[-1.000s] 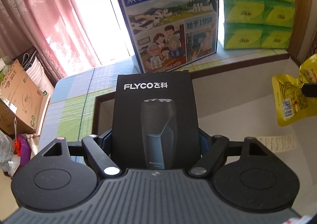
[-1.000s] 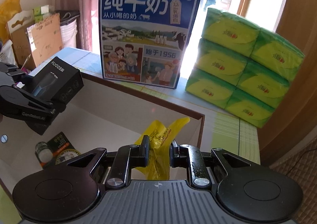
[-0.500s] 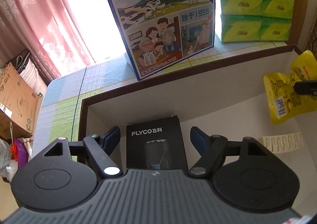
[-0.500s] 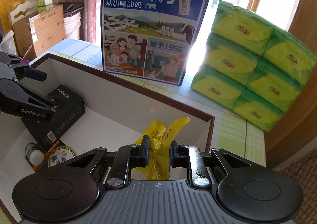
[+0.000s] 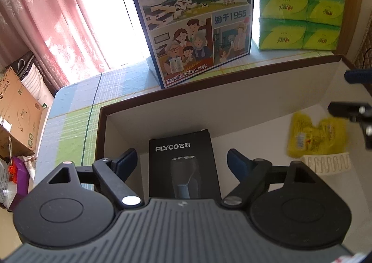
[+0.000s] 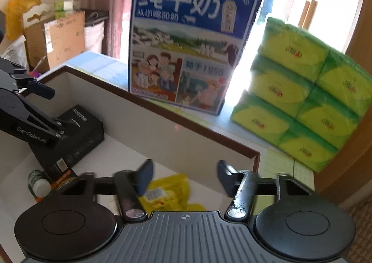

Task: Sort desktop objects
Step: 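Lower and release the shaver box and yellow packet inside the box, then withdraw both tools from the box toward the remaining items, then grasp the lavender tube with the left tool, then grasp the white toothbrush with the right tool while the left tool lifts the lavender tube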

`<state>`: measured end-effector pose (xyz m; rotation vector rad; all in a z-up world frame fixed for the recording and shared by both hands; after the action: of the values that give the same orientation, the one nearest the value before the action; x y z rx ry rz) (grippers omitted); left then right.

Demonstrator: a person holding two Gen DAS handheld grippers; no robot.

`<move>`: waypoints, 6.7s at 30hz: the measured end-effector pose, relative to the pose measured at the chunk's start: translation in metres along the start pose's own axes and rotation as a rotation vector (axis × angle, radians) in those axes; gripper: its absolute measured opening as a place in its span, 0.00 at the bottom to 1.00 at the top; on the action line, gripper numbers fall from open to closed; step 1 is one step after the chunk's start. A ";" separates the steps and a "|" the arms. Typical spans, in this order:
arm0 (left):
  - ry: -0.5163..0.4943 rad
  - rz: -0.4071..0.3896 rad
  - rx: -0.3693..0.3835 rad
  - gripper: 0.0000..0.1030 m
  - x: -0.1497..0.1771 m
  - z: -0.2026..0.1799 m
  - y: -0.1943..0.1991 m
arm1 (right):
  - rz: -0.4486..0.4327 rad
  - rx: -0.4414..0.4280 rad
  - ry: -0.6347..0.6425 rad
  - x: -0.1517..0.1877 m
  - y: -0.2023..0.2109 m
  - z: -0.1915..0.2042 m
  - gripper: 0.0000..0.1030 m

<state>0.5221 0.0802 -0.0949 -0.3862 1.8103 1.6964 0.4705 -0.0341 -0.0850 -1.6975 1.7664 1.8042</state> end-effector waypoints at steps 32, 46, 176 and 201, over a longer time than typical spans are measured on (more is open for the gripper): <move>0.051 -0.032 0.055 0.96 0.031 -0.024 0.102 | 0.034 -0.076 -0.232 0.024 0.085 -0.010 0.98; 0.101 -0.064 0.046 0.96 0.064 -0.033 0.154 | -0.019 -0.067 -0.265 0.039 0.148 -0.004 0.98; 0.114 0.197 0.172 0.27 0.308 -0.043 0.176 | 0.155 -0.280 0.003 0.215 0.237 0.092 0.89; 0.283 0.169 0.064 0.27 0.343 -0.012 0.209 | 0.162 -0.499 0.437 0.224 0.209 0.179 0.19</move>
<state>0.1322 0.1642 -0.1405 -0.4766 2.1495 1.7628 0.1312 -0.1004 -0.1659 -2.3499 1.7345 2.2214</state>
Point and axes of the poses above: each gripper's, at about its wrist camera, not at the fingertips, and y roughly against the way its jaws point, z to its left, x to its underside, the point moved 3 cm from there along -y, roughly the way its jaws point, and after that the axes turned 11 degrees about x, right-handed, at the moved point
